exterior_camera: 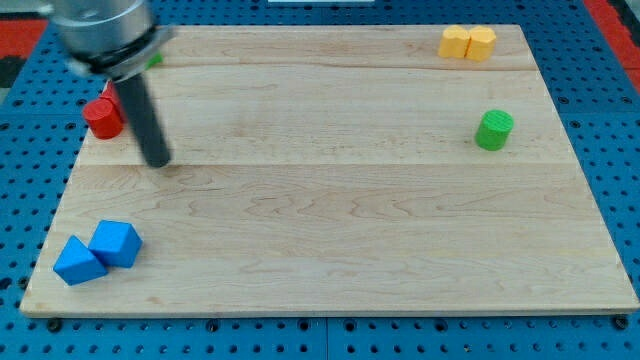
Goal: Push the red circle diagonally above the blue cube
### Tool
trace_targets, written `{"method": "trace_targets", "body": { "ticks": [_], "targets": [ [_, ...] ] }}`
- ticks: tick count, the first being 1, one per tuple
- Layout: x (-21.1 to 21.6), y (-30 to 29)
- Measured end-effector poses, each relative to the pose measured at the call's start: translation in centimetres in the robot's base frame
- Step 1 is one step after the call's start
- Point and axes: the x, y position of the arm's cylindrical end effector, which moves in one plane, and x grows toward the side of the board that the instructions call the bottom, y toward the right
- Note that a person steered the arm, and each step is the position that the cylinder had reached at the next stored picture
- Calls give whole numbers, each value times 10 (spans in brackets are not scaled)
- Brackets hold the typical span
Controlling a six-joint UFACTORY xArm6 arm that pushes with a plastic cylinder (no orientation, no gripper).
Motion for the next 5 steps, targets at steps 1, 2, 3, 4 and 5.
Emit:
{"method": "trace_targets", "body": {
  "ticks": [1, 2, 3, 4, 5],
  "targets": [
    [-11, -83],
    [-13, -86],
    [-41, -86],
    [-77, -81],
    [-80, -45]
  ]
}}
